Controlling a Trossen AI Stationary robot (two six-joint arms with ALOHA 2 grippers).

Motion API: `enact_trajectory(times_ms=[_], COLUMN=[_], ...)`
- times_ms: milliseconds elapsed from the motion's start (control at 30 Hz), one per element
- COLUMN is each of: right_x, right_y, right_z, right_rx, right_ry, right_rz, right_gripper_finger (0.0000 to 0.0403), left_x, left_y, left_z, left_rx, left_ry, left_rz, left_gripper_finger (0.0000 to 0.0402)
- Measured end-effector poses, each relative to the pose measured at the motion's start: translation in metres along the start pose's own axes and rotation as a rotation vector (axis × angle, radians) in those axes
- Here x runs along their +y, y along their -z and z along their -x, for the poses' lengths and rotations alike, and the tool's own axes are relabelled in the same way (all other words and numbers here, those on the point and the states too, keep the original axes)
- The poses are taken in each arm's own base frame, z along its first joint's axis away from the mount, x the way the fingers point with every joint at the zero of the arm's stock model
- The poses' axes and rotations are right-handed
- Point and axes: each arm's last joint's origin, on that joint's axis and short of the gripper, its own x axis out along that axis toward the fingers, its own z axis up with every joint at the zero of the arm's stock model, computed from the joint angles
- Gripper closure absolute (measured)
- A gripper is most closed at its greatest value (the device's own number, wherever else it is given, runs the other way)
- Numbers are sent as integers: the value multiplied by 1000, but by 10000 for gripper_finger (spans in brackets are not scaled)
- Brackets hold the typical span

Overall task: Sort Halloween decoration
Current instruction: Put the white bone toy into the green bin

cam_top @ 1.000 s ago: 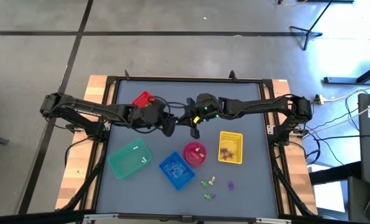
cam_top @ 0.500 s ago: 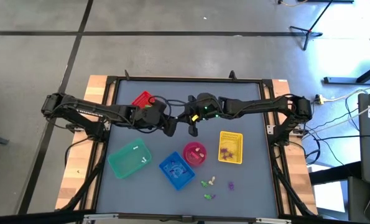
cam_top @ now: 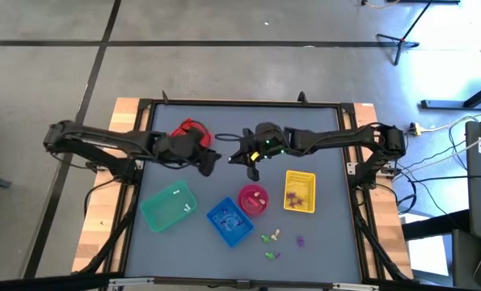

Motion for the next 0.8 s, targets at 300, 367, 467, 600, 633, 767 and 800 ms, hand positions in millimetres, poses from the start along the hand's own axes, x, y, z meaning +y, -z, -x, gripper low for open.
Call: enact_trajectory(times_ms=[300,367,467,600,633,767,800], right_x=[26,31,39,51,53,65,67], right_y=[-10,-13,-19,-24,-25,-24,-22], right_z=[-23,-35,-59,-95,-104,-134,-141], right_rx=[-175,-179,-182,-189,-189,-198,-194], right_ry=[-48,-65,-95,-130,-137,-166,-171], right_rz=[77,80,51,59,62,83,85], right_gripper_finger=[379,379,379,379,379,379,379], left_x=[19,20,24,27,27,29,29], left_y=[8,8,6,2,2,0,0], left_z=[72,79,85,91,91,94,94], left_rx=[-21,-36,-67,-108,-116,-143,-146], left_ry=[-34,-29,-37,-52,-56,-75,-79], left_rz=[-201,-258,-325,-363,-363,-359,-360], left_gripper_finger=[297,306,317,324,325,325,325])
